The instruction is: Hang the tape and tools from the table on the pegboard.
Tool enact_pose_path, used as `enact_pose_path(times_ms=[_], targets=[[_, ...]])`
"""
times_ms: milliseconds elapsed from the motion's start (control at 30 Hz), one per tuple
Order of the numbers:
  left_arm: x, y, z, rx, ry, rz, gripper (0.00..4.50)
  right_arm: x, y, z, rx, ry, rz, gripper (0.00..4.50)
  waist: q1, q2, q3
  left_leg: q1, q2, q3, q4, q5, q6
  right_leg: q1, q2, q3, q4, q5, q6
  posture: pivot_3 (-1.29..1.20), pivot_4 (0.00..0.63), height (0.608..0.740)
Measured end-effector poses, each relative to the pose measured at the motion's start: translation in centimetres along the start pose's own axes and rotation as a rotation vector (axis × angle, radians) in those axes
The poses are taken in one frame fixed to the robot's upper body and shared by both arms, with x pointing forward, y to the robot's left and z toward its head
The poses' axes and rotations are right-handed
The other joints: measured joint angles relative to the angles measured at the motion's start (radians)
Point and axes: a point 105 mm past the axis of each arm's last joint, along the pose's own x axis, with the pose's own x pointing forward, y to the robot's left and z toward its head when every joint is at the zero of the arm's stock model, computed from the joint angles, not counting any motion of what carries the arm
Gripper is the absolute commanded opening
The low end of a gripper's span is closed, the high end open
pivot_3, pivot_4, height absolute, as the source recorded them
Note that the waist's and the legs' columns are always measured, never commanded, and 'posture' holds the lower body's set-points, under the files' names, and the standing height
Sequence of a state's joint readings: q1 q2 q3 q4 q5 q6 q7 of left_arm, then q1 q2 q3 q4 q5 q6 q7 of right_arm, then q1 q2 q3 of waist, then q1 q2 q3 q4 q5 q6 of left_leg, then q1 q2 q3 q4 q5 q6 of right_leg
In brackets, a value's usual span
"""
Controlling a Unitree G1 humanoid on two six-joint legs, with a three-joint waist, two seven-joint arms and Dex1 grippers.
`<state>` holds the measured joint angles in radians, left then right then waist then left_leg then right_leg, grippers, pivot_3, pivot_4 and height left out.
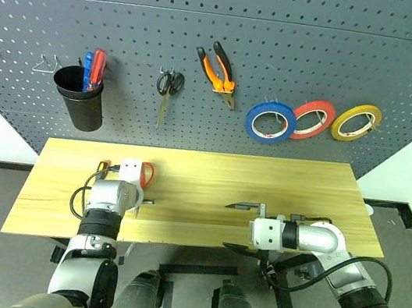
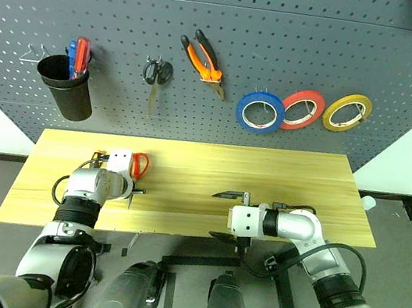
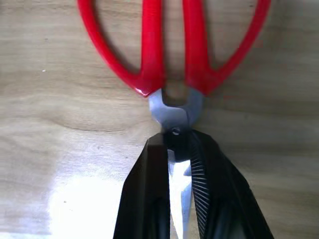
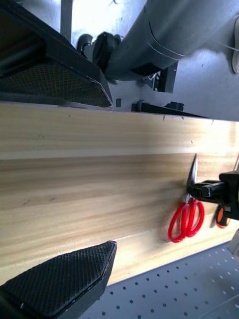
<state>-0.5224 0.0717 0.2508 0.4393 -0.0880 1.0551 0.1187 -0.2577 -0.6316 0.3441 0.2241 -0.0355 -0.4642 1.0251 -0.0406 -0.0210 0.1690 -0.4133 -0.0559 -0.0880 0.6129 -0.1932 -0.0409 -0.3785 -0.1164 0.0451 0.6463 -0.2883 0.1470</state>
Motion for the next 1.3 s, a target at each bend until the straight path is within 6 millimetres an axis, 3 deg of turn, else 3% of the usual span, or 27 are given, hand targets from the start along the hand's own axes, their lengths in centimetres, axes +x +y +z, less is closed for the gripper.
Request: enact_pose_path(times_ms=[333, 467, 600, 733, 967, 1167, 1300], targets=[[-0.7, 0.3, -0.5, 0.020, -0.035, -0.045, 0.25, 0.3, -0.8, 0.6, -0.001, -0.039, -0.062, 4.50, -0.005, 0.000, 0.000, 0.003, 0.000, 0.000, -0.001, 0.000, 0.000, 0.004, 0.000, 0.000, -0.001, 0.000, 0.000, -0.07, 0.133, 0.728], [-2.5, 1.7, 0.3, 0.124, -0.224, -0.099, 0.25, 0.1, -2.6, 1.9, 0.052, -0.143, -0.187, 4.50, -0.003, 0.000, 0.000, 0.003, 0.001, 0.000, -0.001, -0.001, -0.001, 0.004, 0.000, 0.000, -0.001, 0.000, 0.000, -0.06, 0.132, 0.728], [-4.4, 3.2, 0.5, 0.242, -0.418, -0.139, 0.25, -0.4, -4.8, 4.7, 0.155, -0.347, -0.309, 4.50, 0.000, 0.000, 0.000, 0.004, 0.003, 0.000, -0.001, -0.002, -0.003, 0.004, -0.002, 0.001, -0.002, 0.000, -0.001, -0.05, 0.130, 0.728], [-6.3, 3.3, 0.7, 0.278, -0.627, -0.206, 0.25, -1.3, -6.9, 6.9, 0.248, -0.498, -0.386, 4.50, 0.011, 0.000, 0.000, 0.003, 0.003, -0.003, -0.001, -0.002, -0.002, 0.005, -0.003, 0.001, -0.007, -0.002, -0.006, -0.05, 0.125, 0.728], [-11.0, 3.3, 3.5, 0.333, -1.055, -0.268, 0.25, -2.4, -9.1, 9.3, 0.320, -0.633, -0.428, 4.50, 0.031, 0.001, -0.001, 0.002, 0.003, -0.001, -0.003, -0.005, 0.001, 0.005, -0.003, 0.001, -0.016, -0.001, -0.007, -0.05, 0.120, 0.728], [-13.5, 2.5, 6.8, 0.316, -1.292, -0.287, 0.25, -2.4, -9.0, 9.3, 0.339, -0.634, -0.407, 4.50, 0.029, 0.001, -0.001, -0.002, 0.001, 0.000, -0.002, -0.004, 0.005, 0.003, -0.003, 0.000, -0.016, 0.002, -0.002, -0.05, 0.113, 0.728], [-14.4, 1.5, 8.4, 0.337, -1.357, -0.303, 0.25, -2.4, -9.0, 9.3, 0.336, -0.636, -0.402, 4.50, 0.024, 0.002, -0.001, -0.002, 0.001, 0.001, -0.002, -0.004, 0.005, 0.003, -0.002, 0.000, -0.016, 0.002, -0.001, -0.05, 0.111, 0.728]])
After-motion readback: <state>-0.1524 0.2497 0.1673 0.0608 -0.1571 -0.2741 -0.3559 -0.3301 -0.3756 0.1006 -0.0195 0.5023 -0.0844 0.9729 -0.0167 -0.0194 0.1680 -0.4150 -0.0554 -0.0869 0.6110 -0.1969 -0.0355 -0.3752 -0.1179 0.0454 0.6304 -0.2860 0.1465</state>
